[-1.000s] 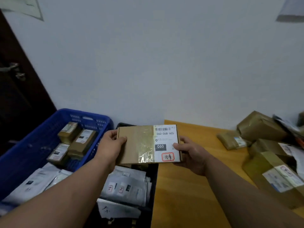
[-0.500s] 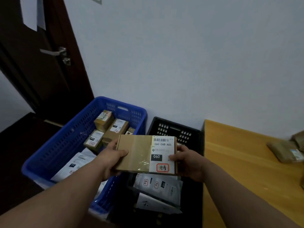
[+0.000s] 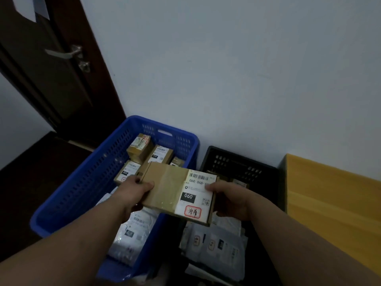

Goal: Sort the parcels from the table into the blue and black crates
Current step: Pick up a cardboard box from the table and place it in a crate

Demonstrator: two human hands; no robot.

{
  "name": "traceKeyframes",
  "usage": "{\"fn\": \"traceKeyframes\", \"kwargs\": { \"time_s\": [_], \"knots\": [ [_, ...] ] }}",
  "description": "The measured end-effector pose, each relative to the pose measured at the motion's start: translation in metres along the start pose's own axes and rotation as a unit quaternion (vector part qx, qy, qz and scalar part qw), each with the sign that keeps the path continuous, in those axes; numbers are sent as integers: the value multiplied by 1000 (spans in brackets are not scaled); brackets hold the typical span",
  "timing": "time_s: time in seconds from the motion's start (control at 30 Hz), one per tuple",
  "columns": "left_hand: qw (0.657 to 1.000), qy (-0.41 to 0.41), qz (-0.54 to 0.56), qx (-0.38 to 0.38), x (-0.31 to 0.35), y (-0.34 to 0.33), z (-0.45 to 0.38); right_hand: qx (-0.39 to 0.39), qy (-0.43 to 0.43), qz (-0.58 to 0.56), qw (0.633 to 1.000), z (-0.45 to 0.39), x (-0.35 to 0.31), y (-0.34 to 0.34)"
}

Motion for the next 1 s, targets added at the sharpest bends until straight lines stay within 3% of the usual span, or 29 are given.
{"fn": "traceKeyframes", "kwargs": {
  "time_s": [0.2, 0.4, 0.6, 0.8, 0.9, 1.0],
  "knots": [
    [995, -24, 75, 55, 14, 27, -45, -14, -1, -11, 1000, -50, -32, -18],
    [994, -16, 92, 54, 27, 61, -108, -19, -49, 15, 998, -90, -51, -52],
    [999, -7, 41, 14, 50, 103, -189, -6, -99, -43, 994, -141, -61, -109],
    [998, -28, -17, 57, 57, 132, -246, -14, -118, -68, 991, -196, -53, -179],
    [999, 12, -47, 22, 40, 122, -259, -26, -142, -84, 986, -213, -37, -199],
    [993, 80, -59, -62, 16, 109, -263, 10, -165, -134, 977, -229, -22, -201]
  ]
}}
Point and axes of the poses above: each hand's wrist, its own z-axis away from the middle knuckle, its own y-axis out of the back of the hand, x = y × z, the point moved 4 cm from there along -z, towards the middle knuckle, and after that the axes turned 12 degrees about z, right-handed, at the moved point
